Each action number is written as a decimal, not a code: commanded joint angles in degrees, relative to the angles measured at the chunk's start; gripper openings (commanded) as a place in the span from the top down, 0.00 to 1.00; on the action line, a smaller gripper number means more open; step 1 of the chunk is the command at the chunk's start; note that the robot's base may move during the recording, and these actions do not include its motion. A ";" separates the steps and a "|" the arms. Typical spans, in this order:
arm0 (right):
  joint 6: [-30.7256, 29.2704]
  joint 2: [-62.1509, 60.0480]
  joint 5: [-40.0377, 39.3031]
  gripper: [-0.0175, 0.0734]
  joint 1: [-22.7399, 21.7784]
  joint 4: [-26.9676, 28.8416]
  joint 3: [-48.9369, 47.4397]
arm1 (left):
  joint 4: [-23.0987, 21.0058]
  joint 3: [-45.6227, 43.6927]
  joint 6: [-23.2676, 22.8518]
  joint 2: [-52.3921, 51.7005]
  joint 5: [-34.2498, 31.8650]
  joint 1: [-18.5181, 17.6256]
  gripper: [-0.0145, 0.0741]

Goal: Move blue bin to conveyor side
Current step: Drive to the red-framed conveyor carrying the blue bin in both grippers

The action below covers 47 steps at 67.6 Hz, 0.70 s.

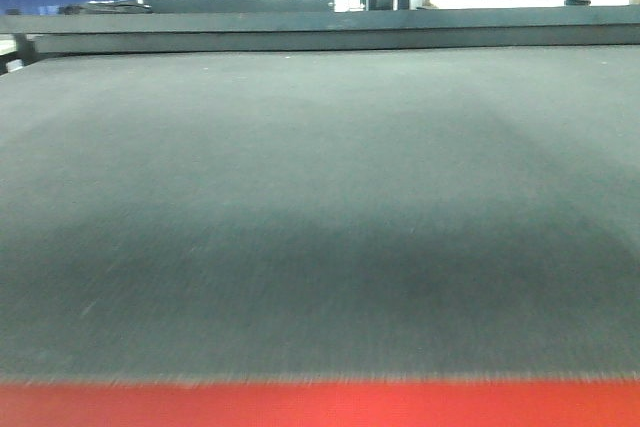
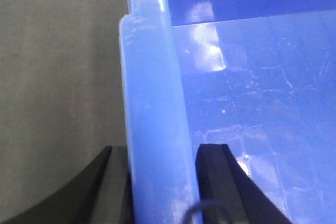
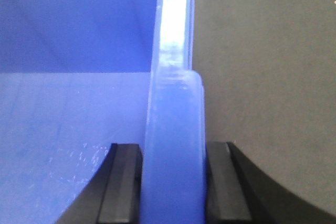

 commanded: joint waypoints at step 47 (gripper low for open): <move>-0.71 -1.13 -10.91 0.89 0.10 0.77 -1.01 | -3.27 -0.99 0.59 -1.14 -4.39 -0.70 0.85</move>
